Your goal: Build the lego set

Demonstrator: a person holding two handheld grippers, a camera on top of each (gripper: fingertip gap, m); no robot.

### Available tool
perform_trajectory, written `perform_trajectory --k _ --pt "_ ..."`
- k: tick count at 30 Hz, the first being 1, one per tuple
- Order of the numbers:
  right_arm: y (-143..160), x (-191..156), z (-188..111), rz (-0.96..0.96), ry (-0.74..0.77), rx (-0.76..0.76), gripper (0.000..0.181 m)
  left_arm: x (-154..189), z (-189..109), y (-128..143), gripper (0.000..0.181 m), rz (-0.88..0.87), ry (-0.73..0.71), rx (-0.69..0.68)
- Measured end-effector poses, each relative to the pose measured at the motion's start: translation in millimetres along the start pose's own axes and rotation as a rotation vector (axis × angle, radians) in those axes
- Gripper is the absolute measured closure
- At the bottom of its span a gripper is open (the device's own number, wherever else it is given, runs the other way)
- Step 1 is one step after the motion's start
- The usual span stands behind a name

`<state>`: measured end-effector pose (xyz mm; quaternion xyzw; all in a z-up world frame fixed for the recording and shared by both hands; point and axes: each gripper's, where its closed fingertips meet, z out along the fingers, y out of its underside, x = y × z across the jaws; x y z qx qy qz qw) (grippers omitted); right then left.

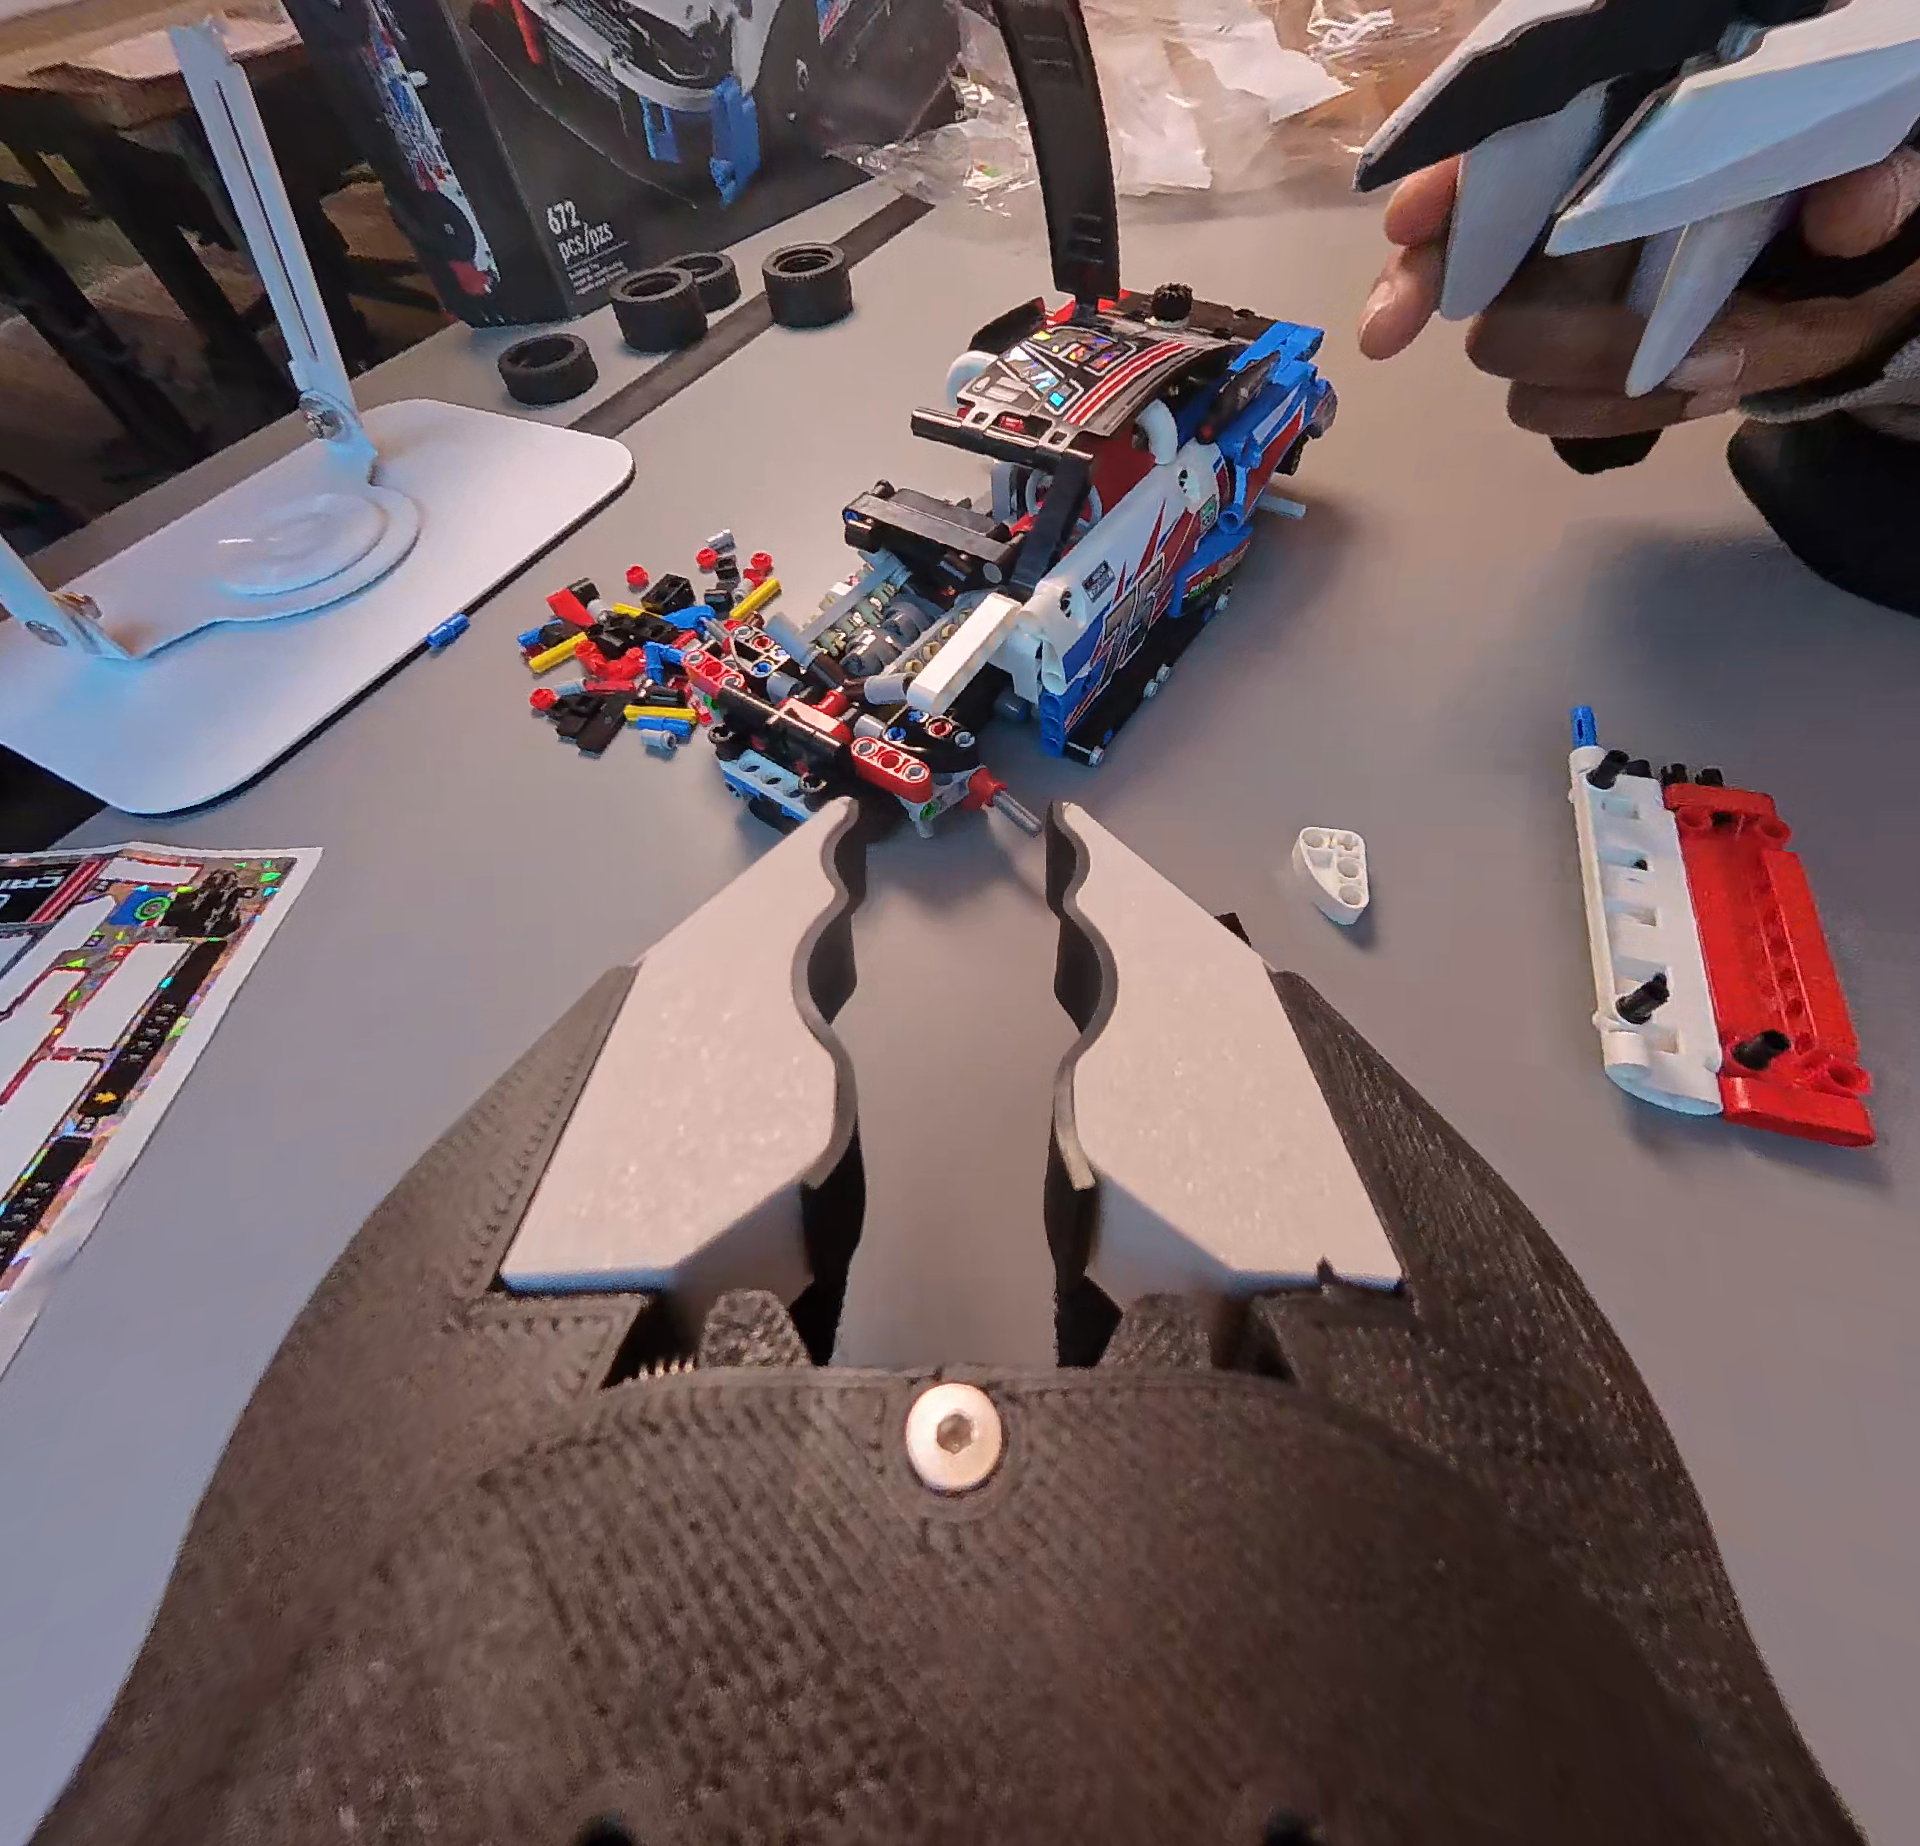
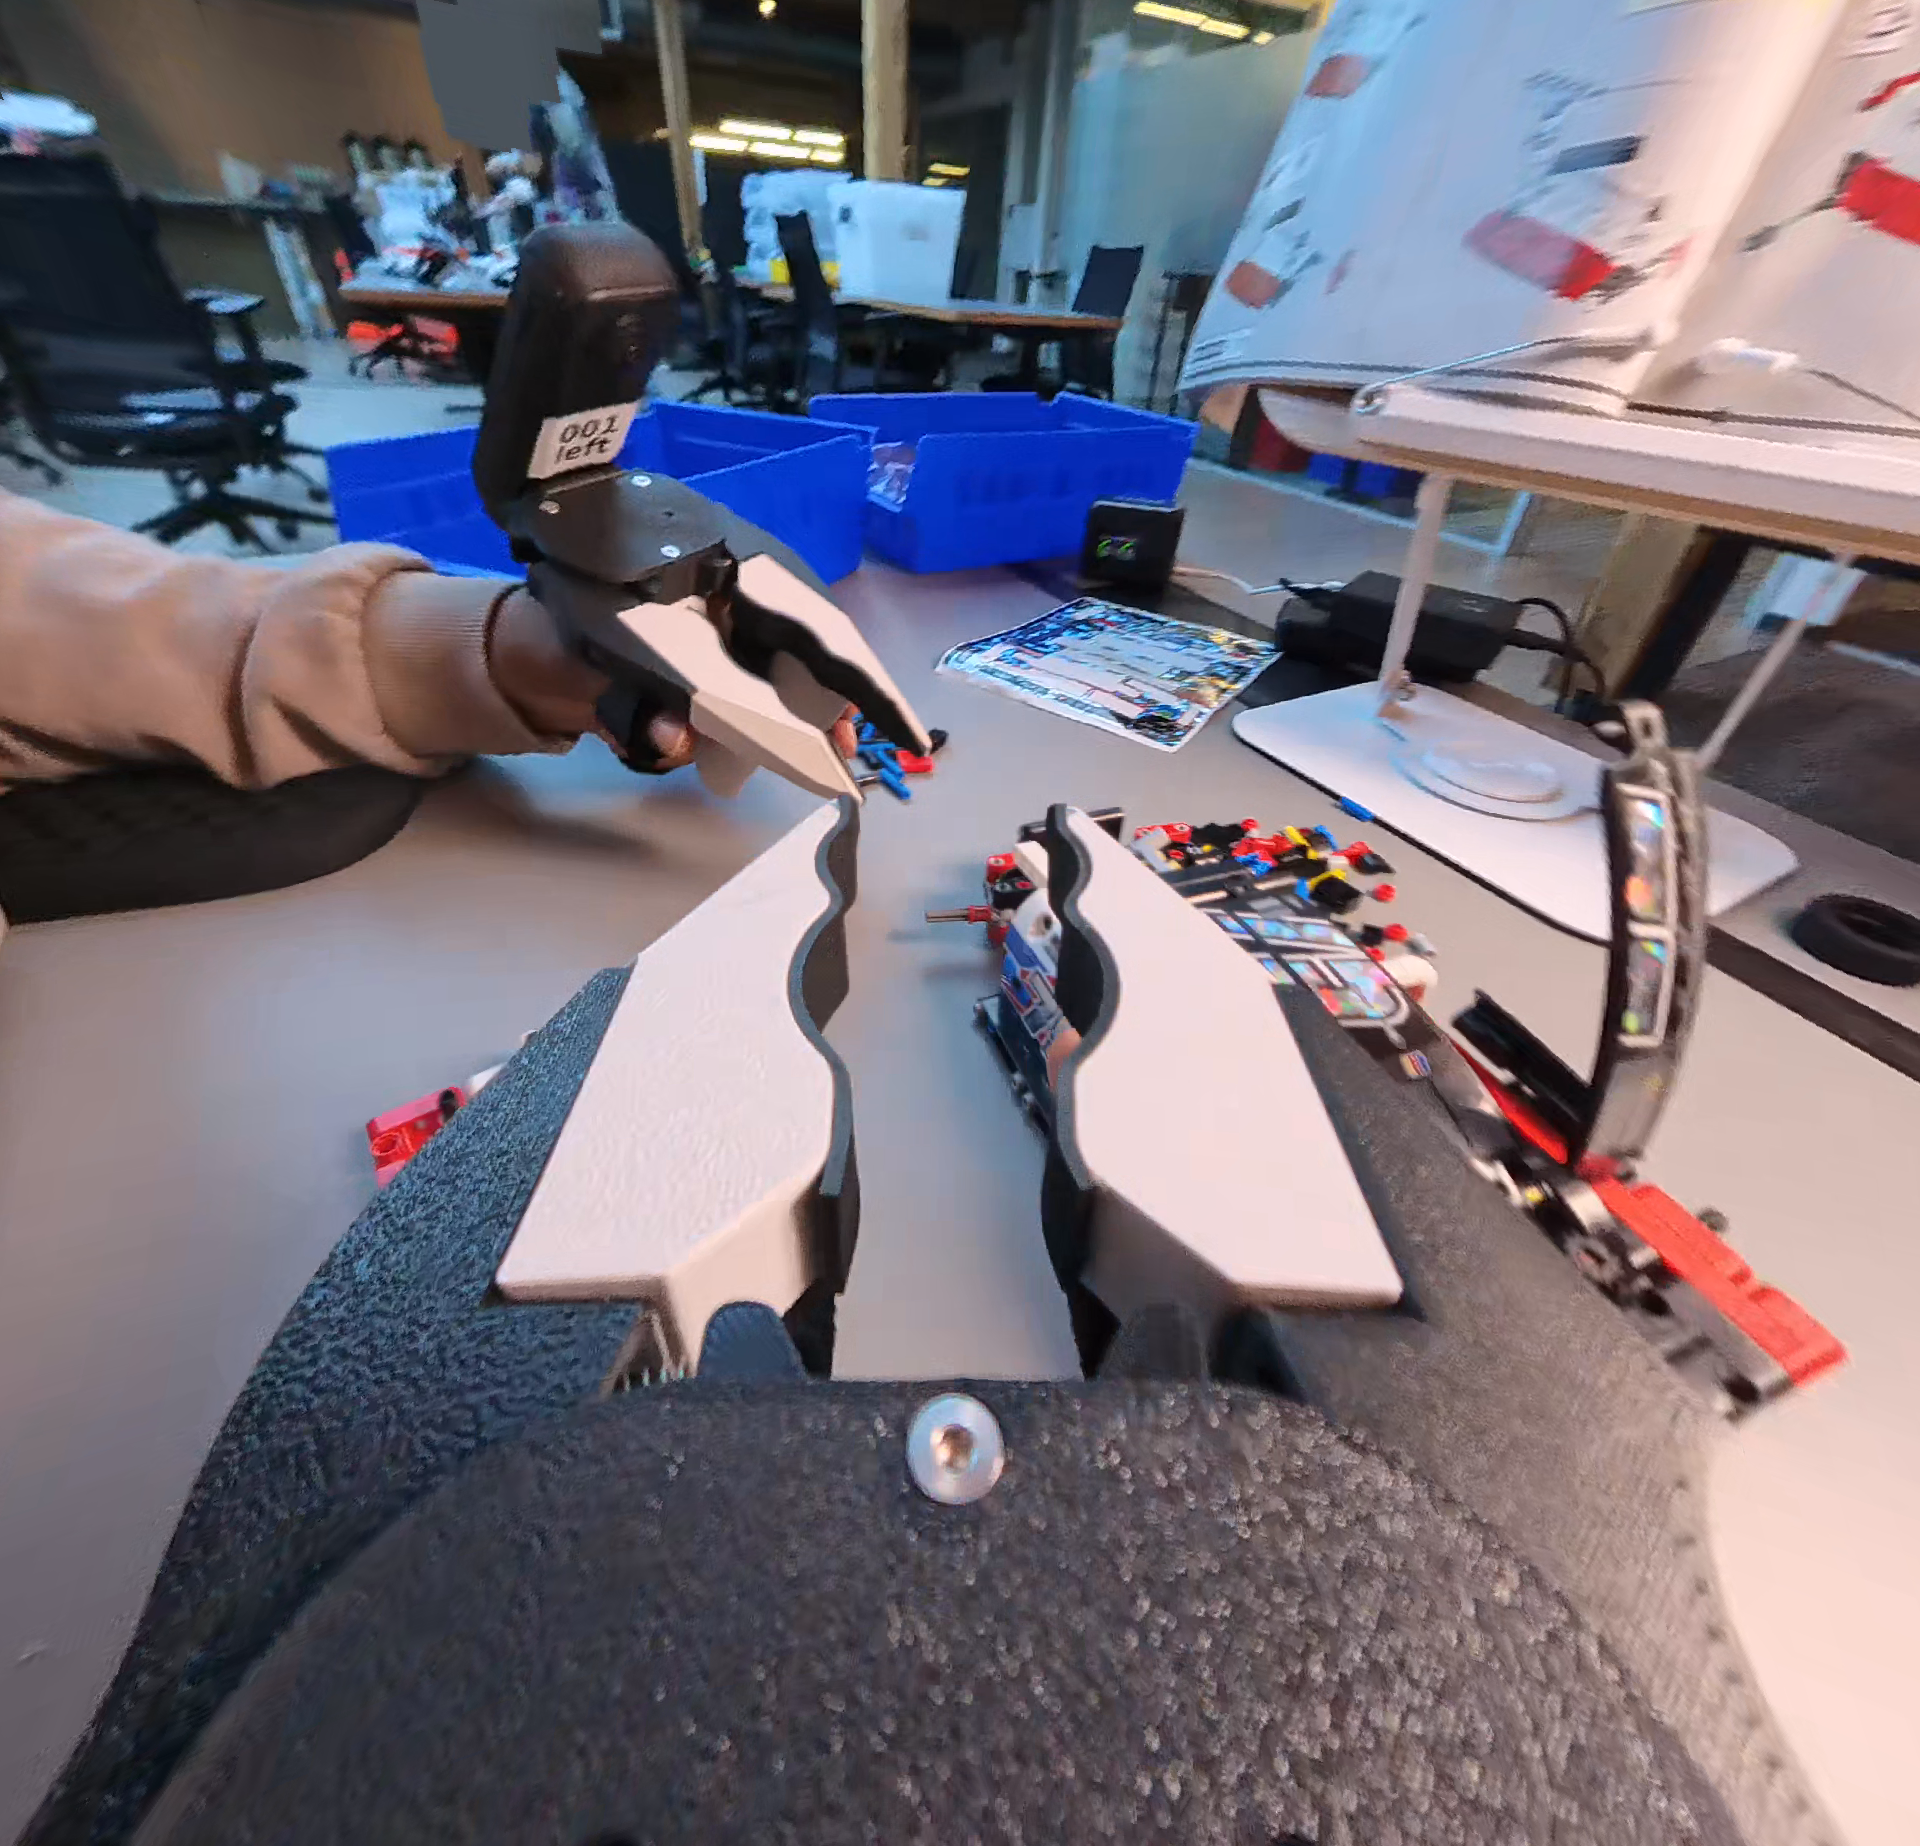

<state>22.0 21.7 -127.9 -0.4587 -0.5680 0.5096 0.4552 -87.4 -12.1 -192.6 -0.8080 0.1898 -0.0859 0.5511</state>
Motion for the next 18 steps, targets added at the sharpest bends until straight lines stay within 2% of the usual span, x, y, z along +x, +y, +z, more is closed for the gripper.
perform_trajectory --k 6,10,13,15,18 --pt "-6.7 29.2 -18.4 -0.070 0.137 0.047 0.148 -6.4 -1.6 -8.8 0.146 0.022 -0.033 0.085" --pt "-3.8 51.1 -30.6 -0.163 0.240 0.007 0.146 -12.3 -1.5 -7.3 0.145 0.002 -0.043 0.101" --pt "9.6 70.9 -36.8 -0.189 0.295 -0.074 0.130 -17.2 -1.4 -8.3 0.145 -0.012 -0.046 0.115" --pt "29.8 82.3 -38.2 -0.162 0.301 -0.177 0.109 -20.0 -1.4 -8.8 0.145 -0.023 -0.045 0.120" --pt "54.8 92.0 -40.1 -0.157 0.306 -0.296 0.090 -21.4 -2.9 -9.1 0.145 -0.029 -0.041 0.126"
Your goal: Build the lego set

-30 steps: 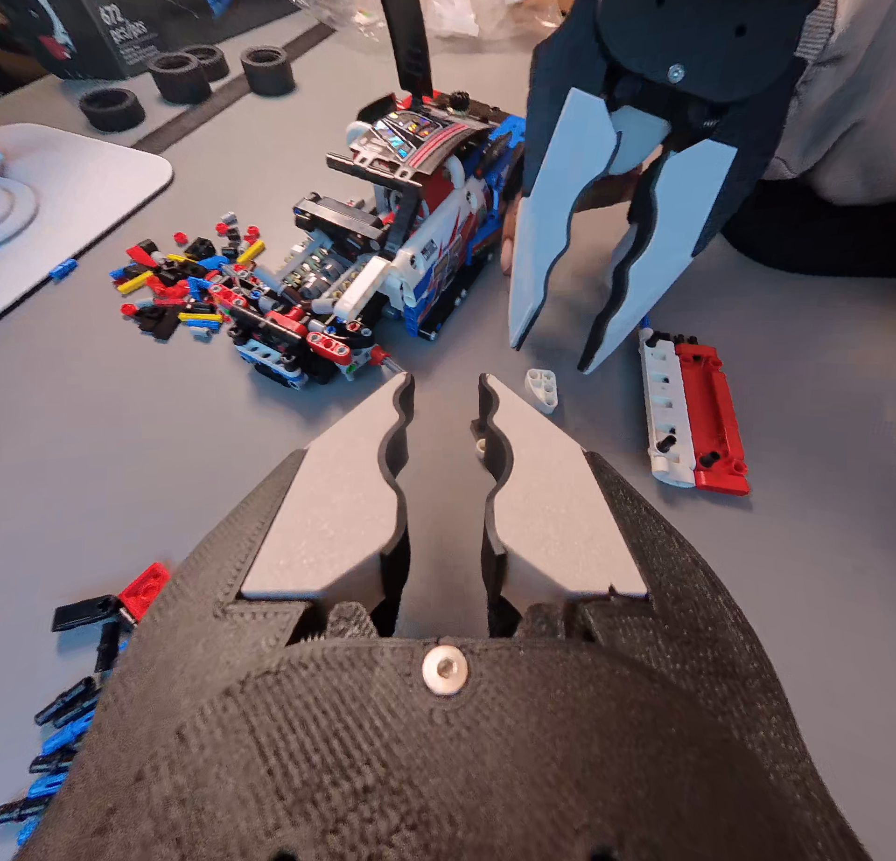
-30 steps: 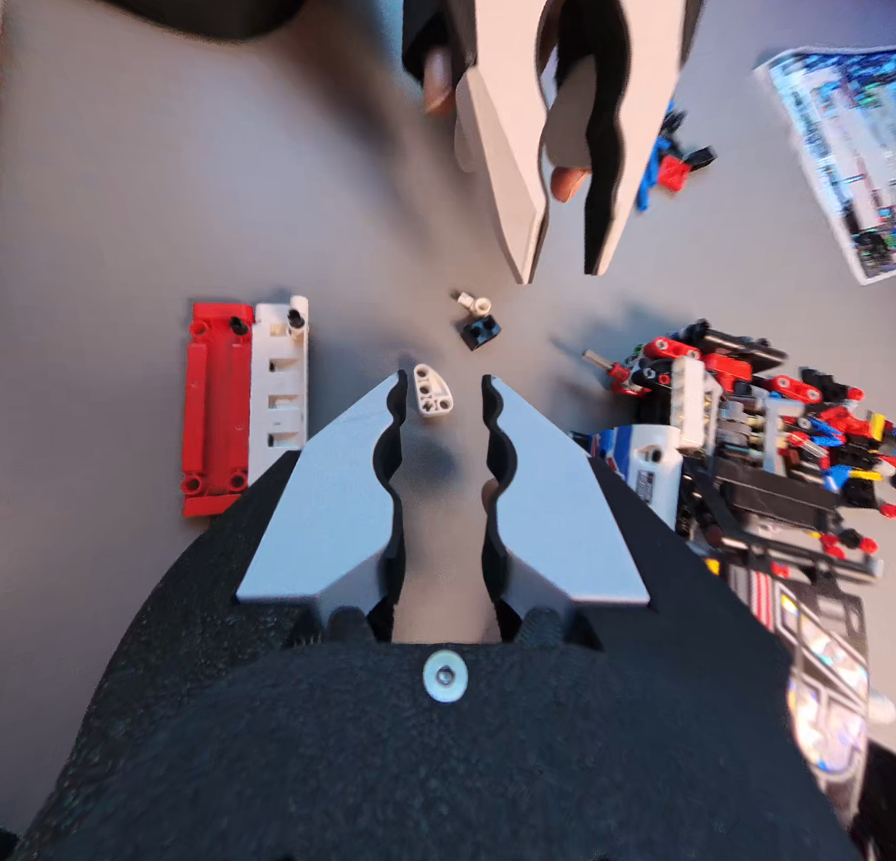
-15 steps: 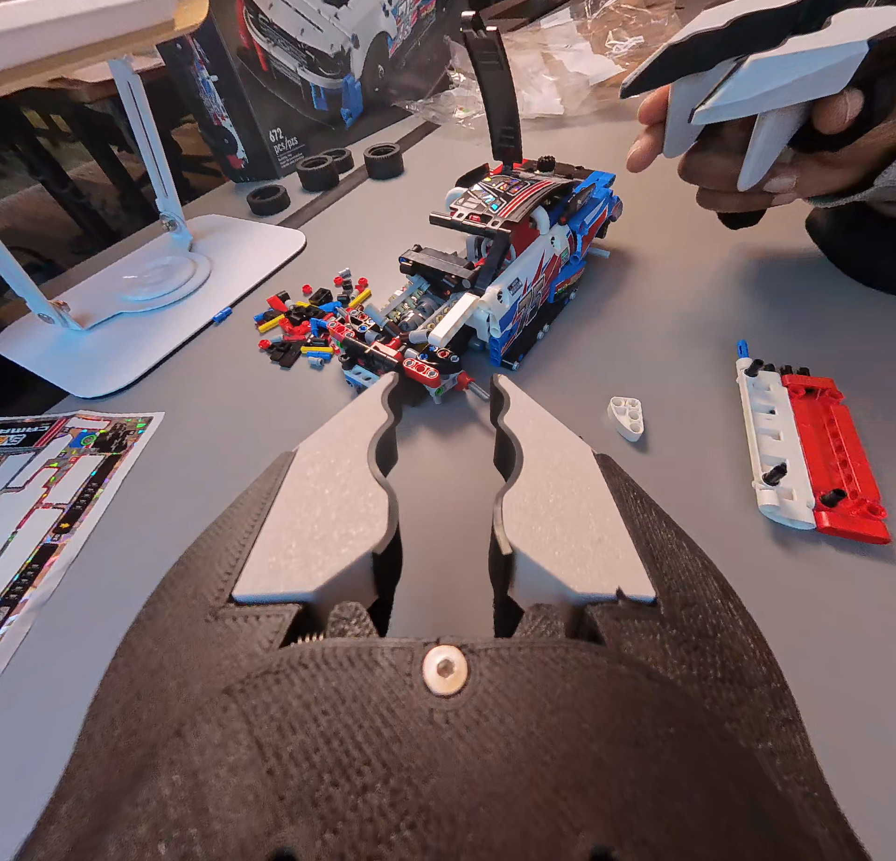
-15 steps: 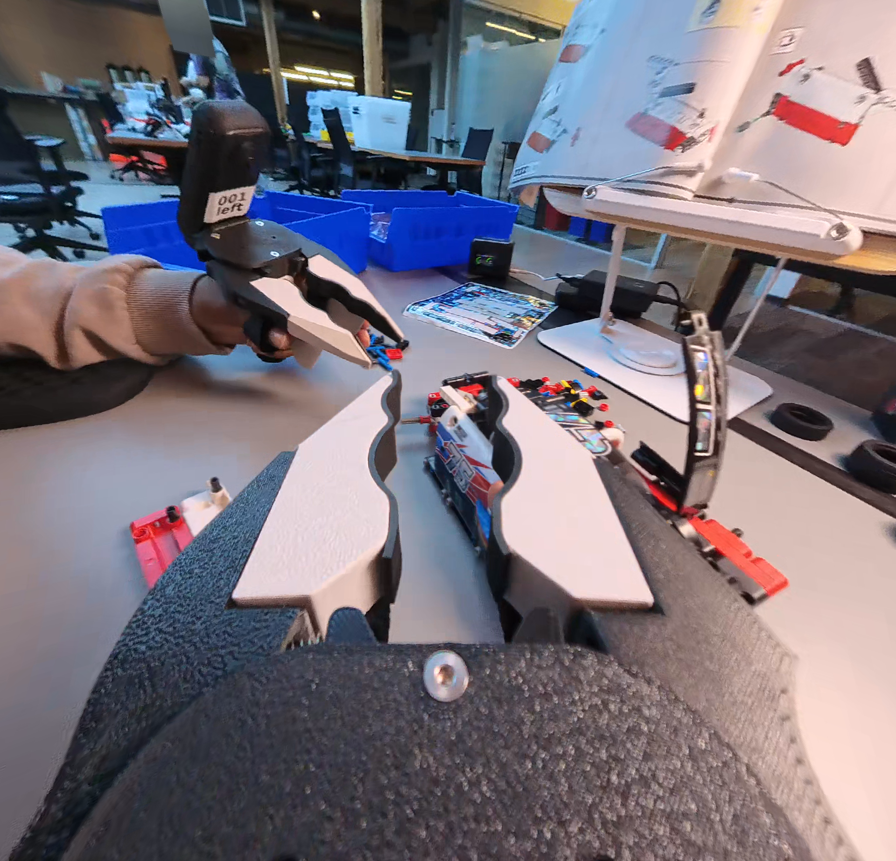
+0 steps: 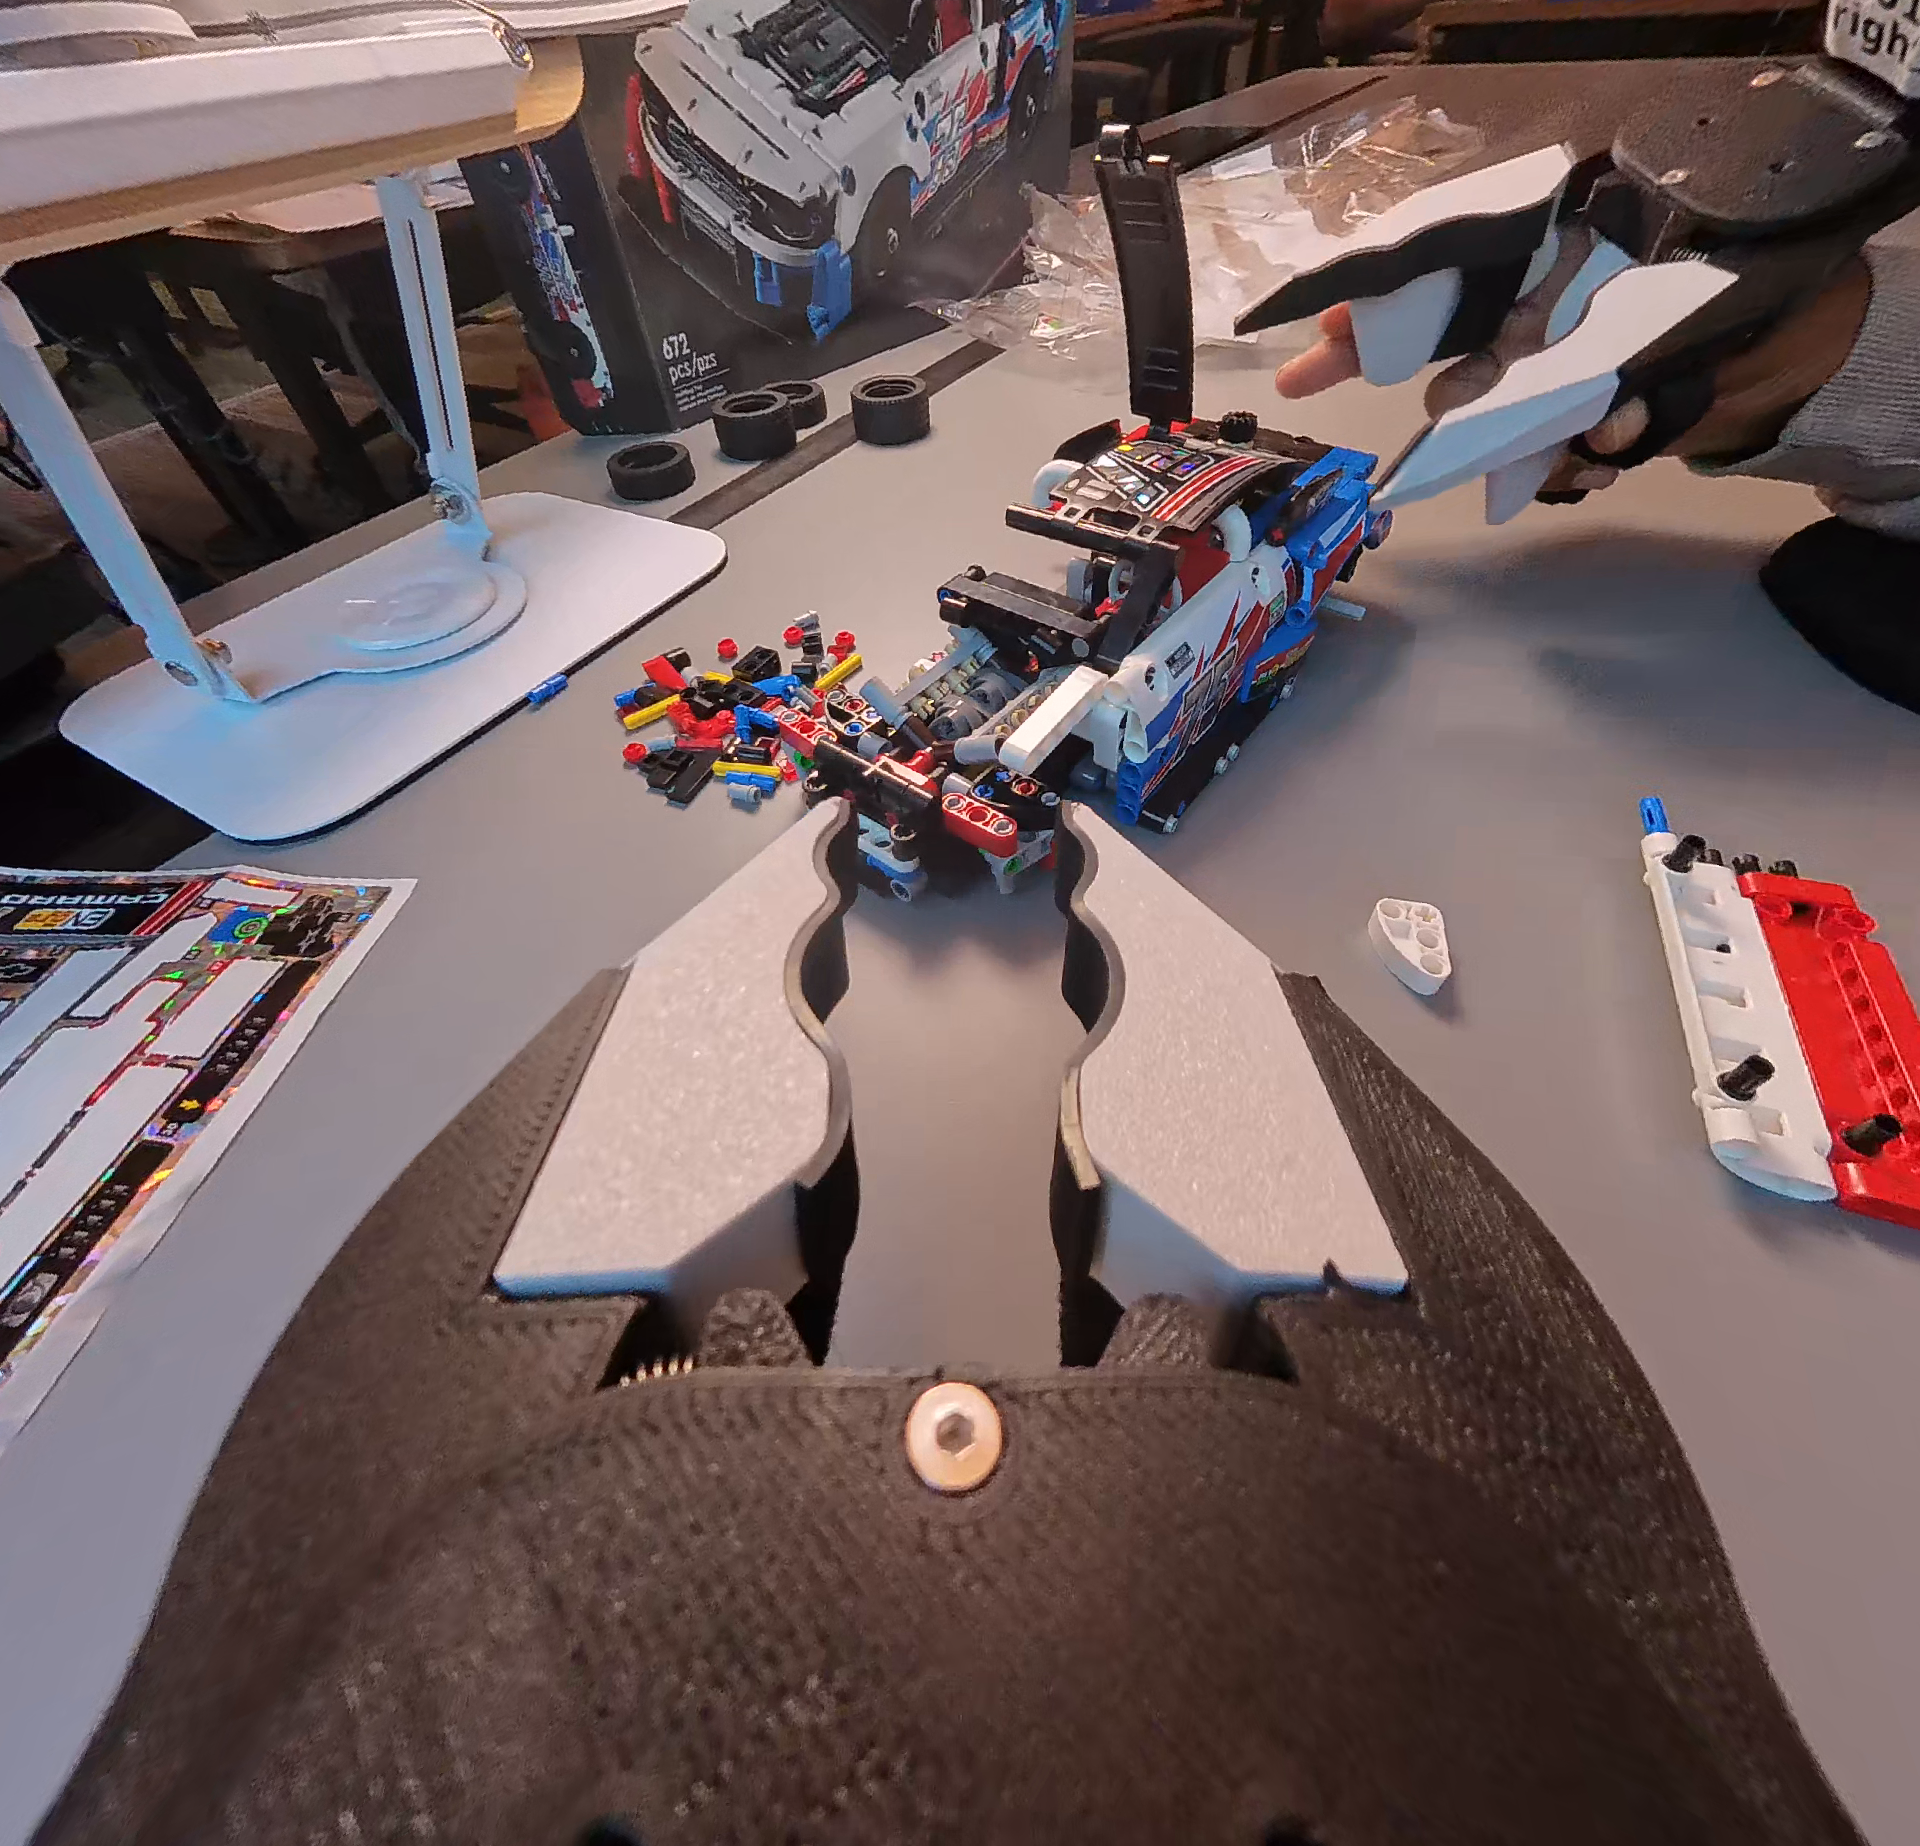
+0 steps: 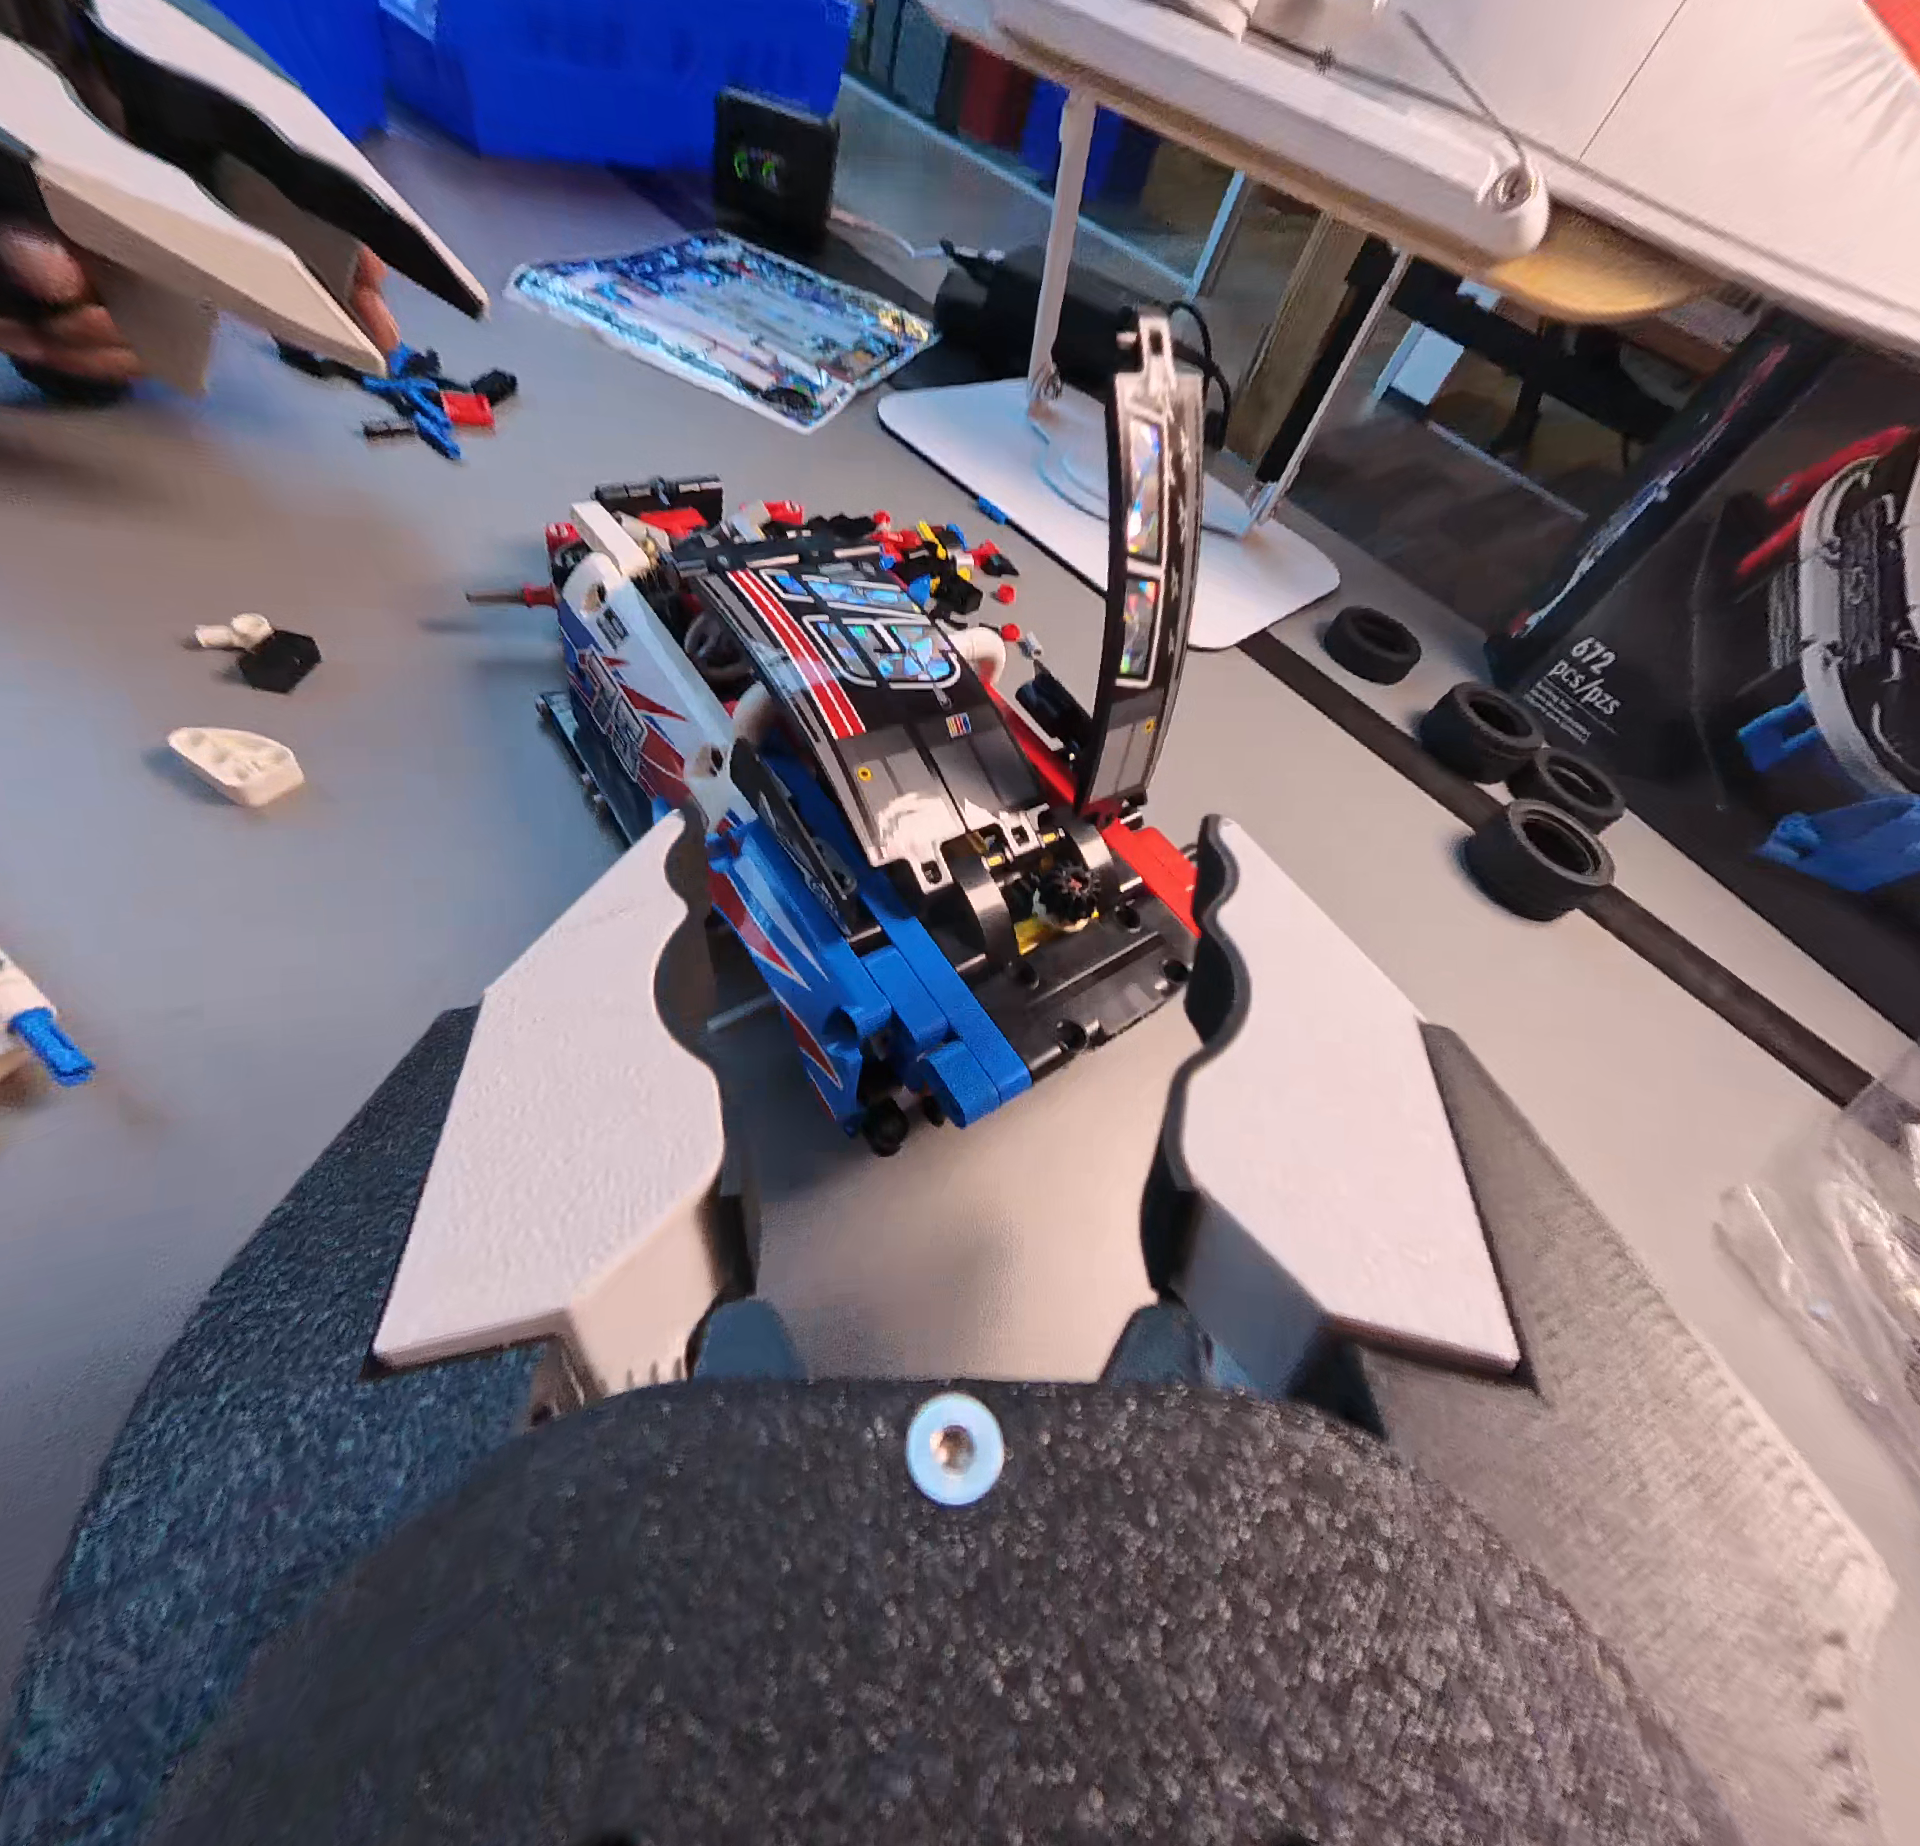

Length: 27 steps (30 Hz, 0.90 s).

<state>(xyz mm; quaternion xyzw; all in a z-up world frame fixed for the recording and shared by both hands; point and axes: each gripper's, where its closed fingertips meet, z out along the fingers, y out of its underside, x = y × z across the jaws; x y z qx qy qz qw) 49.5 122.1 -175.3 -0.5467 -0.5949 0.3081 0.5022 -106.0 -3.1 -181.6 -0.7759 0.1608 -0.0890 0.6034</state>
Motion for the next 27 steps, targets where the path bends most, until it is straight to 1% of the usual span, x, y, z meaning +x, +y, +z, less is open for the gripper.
perform_trajectory --k 3,6,9,11,14,17,18,21,23,24,26,27 --pt "15.7 0.7 6.0 -0.001 -0.003 -0.068 0.083 -1.2 -2.1 -3.0 0.145 0.001 -0.001 0.010" --pt "22.7 -0.6 11.2 -0.004 -0.010 -0.095 0.083 -3.8 -4.6 -7.1 0.146 -0.001 -0.009 0.024" --pt "24.5 -0.2 13.2 0.021 -0.022 -0.105 0.091 -9.5 -7.7 -11.3 0.148 -0.017 -0.038 0.046" --pt "26.2 -0.5 13.1 0.014 -0.024 -0.110 0.104 -14.5 -11.4 -16.3 0.149 -0.027 -0.063 0.074" --pt "34.4 4.4 14.6 -0.055 0.005 -0.148 0.107 -17.8 -14.4 -21.2 0.149 -0.054 -0.065 0.101" --pt "29.4 -1.3 15.4 -0.066 -0.019 -0.142 0.108 -14.0 -12.2 -17.0 0.151 -0.044 -0.045 0.077" --pt "26.5 -3.2 14.6 -0.071 -0.021 -0.135 0.109 -7.2 -10.0 -12.9 0.154 -0.031 -0.006 0.052" --pt "17.0 -6.4 8.2 -0.092 -0.011 -0.106 0.110 23.8 -2.6 8.6 0.154 0.011 0.158 -0.079" --pt "5.7 -14.4 2.5 -0.084 -0.037 -0.056 0.117 45.1 -0.8 23.7 0.151 0.052 0.256 -0.168" --pt "-0.7 -23.8 -0.4 -0.090 -0.079 -0.027 0.121 54.3 -1.1 28.5 0.152 0.077 0.292 -0.194" --pt "-10.9 -52.9 -8.2 -0.118 -0.220 0.016 0.135 77.2 -3.9 31.2 0.154 0.105 0.387 -0.215" --pt "-15.5 -63.6 -11.3 -0.137 -0.258 0.033 0.136 90.1 -6.3 30.3 0.155 0.106 0.441 -0.221"
